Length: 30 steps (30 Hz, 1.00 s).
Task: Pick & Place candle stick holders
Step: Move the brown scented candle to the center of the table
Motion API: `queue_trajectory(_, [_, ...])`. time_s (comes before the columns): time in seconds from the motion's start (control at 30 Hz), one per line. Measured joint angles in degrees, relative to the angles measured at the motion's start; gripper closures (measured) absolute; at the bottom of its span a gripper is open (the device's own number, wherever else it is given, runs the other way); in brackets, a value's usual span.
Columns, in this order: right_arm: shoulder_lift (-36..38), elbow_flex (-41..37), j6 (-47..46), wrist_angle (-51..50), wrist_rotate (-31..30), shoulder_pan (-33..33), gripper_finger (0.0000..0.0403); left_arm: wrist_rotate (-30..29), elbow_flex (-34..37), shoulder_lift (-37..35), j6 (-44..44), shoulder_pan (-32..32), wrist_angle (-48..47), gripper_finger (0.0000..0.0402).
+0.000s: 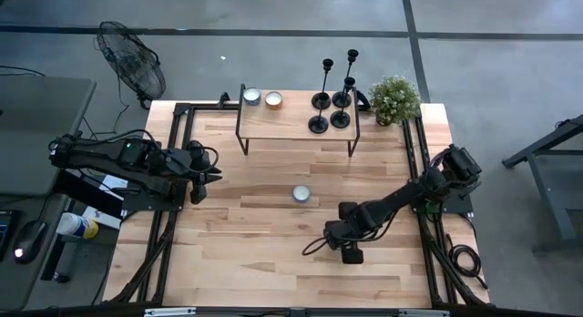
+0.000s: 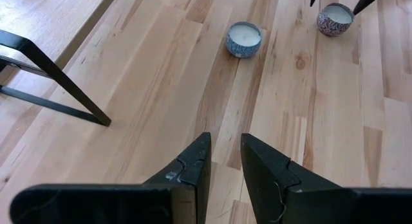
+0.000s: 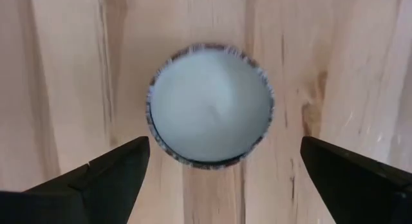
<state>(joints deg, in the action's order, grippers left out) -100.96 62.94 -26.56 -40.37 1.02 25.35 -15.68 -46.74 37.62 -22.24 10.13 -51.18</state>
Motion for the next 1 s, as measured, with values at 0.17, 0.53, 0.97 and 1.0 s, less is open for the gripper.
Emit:
queue_trajectory(0.17, [-1.94, 0.00, 0.25, 2.22, 0.51, -0.07, 0.0007, 0.00, 0.00, -0.01, 0.04, 0.00, 0.01, 0.0321])
queue_trajectory(0.53, [-3.03, 0.00, 2.61, 5.82, -2.00, -0.08, 0.0013, 0.00, 0.00, 0.01, 0.12, 0.00, 0.00, 0.0321])
queue_trajectory(0.97, [-4.84, 0.00, 2.42, 7.22, -0.55, -0.08, 0.0026, 0.02, 0.00, -0.01, 1.01, 0.00, -0.03, 0.0321])
queue_trajectory(1.0, [-4.84, 0.00, 2.48, 7.17, -0.57, -0.08, 0.0031, 0.03, 0.00, 0.00, 1.01, 0.00, -0.04, 0.0321])
